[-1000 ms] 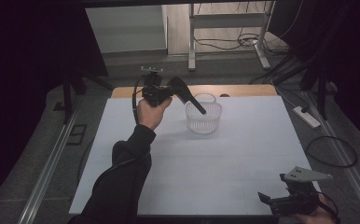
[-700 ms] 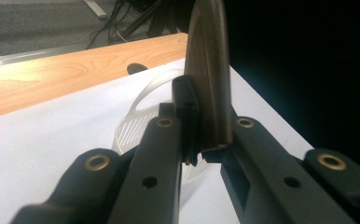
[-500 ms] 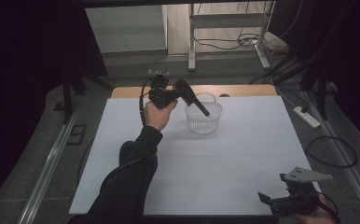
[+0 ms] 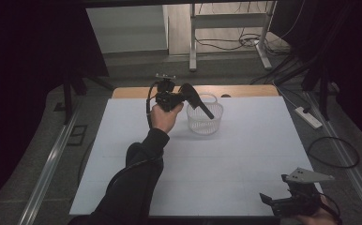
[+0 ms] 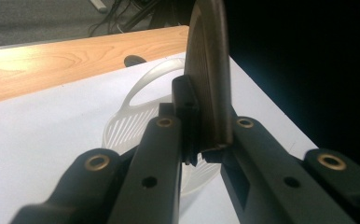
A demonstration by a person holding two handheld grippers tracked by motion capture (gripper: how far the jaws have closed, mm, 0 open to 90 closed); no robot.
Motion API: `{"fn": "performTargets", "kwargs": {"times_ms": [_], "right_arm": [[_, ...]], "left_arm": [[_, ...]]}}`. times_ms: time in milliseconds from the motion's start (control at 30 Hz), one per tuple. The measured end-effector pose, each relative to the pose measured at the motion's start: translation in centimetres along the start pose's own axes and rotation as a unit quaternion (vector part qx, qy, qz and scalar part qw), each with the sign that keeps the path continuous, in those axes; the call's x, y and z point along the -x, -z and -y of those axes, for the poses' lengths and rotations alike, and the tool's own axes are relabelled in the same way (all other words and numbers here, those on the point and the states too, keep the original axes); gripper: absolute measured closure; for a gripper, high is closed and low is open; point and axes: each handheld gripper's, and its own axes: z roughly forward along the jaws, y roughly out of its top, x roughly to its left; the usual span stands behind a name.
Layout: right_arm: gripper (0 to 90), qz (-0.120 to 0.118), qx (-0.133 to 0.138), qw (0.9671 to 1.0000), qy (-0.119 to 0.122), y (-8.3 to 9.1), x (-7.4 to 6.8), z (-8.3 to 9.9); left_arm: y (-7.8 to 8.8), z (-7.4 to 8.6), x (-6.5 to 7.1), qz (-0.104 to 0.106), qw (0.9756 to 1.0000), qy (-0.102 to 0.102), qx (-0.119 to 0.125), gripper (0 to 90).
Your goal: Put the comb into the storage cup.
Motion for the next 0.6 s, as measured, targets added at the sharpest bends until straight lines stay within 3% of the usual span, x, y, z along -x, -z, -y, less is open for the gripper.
{"fn": "performTargets", "kwargs": {"times_ms": [600], "right_arm": [[1.0,0.001,-0.003,1.0000,0.002,0.0,0.0,0.0]], "left_arm": [[-1.5,1.4,-0.7,0.007,0.9997,0.023,0.004,87.2]]}}
